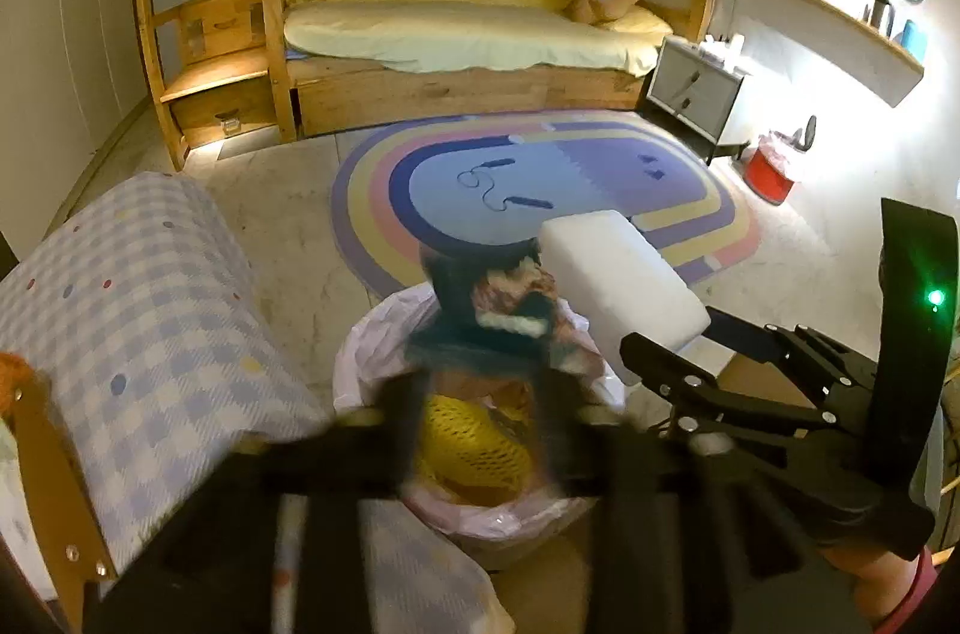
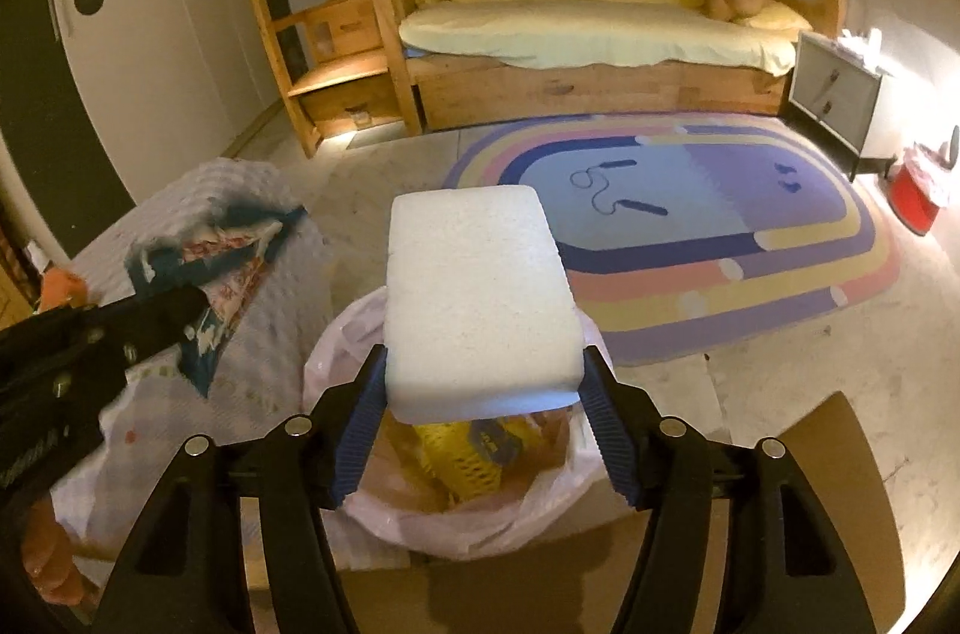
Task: Collect trash
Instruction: 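Carry wrapper and foam block to the trash bag and release both, then move both tools back over the table toward the red box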
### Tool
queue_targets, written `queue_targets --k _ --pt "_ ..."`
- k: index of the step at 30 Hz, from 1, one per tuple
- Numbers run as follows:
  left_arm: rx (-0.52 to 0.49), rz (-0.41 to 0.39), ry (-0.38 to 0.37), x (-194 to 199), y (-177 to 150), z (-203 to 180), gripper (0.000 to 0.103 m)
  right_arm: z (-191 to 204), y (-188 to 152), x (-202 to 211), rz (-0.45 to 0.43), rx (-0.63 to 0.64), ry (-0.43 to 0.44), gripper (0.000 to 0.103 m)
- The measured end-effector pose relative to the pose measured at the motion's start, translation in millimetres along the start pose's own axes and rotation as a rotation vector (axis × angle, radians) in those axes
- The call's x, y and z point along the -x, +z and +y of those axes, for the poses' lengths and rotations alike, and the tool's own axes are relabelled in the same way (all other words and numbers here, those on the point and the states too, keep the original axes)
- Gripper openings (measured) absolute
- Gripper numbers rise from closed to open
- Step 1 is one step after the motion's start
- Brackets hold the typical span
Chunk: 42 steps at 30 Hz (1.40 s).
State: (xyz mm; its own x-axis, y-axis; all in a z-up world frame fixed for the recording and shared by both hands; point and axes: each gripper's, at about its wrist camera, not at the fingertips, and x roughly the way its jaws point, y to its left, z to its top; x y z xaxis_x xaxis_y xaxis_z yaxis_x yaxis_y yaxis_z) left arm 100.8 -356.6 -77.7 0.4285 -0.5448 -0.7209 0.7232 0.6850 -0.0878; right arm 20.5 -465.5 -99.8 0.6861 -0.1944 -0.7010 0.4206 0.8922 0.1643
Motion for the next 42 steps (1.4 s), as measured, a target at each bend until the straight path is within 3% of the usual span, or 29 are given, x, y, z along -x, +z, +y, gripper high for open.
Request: queue_targets --k 2,10,19,24,30,37,42 --pt "-0.003 0.016 0.001 -9 0 2 0.062 -3 1 -11 0.007 -0.003 0.005 0.070" --pt "0.061 0.022 0.027 -9 -8 18 0.063 -6 -8 -26 0.062 -0.015 -0.013 0.073" --pt "0.127 -0.100 0.120 73 -20 44 0.068 0 -7 54 -0.045 -0.048 0.012 0.073" --pt "0.199 -0.157 0.174 132 -44 62 0.076 29 -10 104 -0.108 -0.008 0.073 0.073" --pt "0.235 -0.186 0.237 186 -76 78 0.078 83 -21 134 -0.125 0.094 0.154 0.073" --pt "0.294 -0.185 0.330 233 -120 114 0.081 151 -36 144 -0.121 0.221 0.254 0.073" --pt "0.334 -0.179 0.449 256 -157 143 0.081 194 -47 140 -0.111 0.304 0.303 0.073"
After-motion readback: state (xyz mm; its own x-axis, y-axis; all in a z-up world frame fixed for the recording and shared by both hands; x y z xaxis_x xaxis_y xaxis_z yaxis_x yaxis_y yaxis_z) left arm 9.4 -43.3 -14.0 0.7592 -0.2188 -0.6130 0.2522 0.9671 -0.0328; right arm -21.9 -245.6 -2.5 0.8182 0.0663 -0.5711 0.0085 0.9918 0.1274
